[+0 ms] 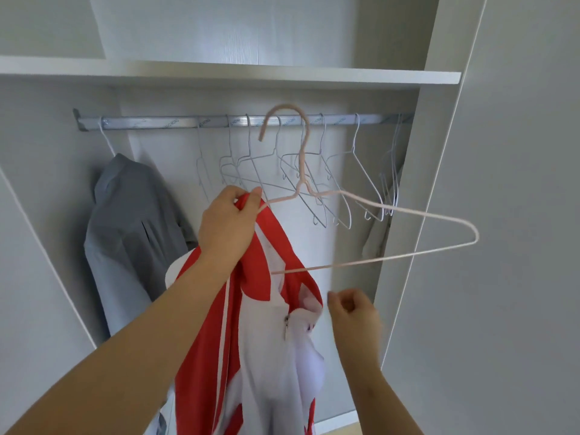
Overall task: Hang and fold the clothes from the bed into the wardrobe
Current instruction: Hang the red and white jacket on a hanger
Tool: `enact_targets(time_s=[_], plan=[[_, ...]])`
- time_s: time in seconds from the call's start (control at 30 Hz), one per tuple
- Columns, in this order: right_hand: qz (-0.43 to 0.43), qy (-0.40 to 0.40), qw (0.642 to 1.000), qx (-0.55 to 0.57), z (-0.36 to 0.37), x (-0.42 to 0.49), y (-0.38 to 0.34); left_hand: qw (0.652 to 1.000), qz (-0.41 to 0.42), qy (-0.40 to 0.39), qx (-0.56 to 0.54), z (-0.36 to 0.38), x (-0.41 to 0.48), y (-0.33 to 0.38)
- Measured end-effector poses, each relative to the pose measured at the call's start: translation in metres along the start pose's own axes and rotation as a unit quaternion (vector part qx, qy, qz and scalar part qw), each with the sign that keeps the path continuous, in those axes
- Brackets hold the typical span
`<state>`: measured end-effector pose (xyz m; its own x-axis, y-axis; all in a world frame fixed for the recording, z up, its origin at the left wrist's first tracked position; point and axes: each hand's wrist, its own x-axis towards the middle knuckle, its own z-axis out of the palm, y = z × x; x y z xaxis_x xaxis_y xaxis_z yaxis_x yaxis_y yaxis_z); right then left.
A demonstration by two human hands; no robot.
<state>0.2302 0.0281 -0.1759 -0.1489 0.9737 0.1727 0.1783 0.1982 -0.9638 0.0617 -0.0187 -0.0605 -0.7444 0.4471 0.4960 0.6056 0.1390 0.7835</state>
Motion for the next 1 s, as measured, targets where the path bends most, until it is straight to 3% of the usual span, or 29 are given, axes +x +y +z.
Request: enact_targets(time_s=[0.13,0.23,0.43,0.6,0.7,0.83,0.9,1.0], plan=[[0.173,-0.130,0.975,0.042,0.010,0.006,0.009,0.997,-0.016,-0.029,-0.075,-0.011,0.000,0.009],[0.243,-0.197,0.943,0.113,0.016,0.006,0.003,0.991,-0.014,-0.084,-0.107,-0.018,-0.005,0.017],[0.299,-0.276,0.900,0.156,0.023,0.008,0.002,0.957,0.069,-0.249,-0.133,-0.033,-0.012,0.028],[0.333,-0.319,0.886,0.059,0.024,0.010,0.009,0.946,0.147,-0.269,-0.110,-0.039,-0.016,0.034],[0.337,-0.319,0.882,0.087,0.020,0.012,0.015,0.942,0.197,-0.259,-0.085,-0.042,-0.014,0.032],[0.372,-0.281,0.845,0.260,0.012,0.019,0.016,0.947,0.206,-0.236,-0.075,-0.045,-0.008,0.020],[0.371,-0.262,0.840,0.298,0.007,0.025,0.015,0.953,0.190,-0.228,-0.064,-0.047,-0.004,0.011],[0.352,-0.213,0.864,0.292,0.003,0.031,0.010,0.963,0.121,-0.218,-0.098,-0.050,0.003,-0.005]])
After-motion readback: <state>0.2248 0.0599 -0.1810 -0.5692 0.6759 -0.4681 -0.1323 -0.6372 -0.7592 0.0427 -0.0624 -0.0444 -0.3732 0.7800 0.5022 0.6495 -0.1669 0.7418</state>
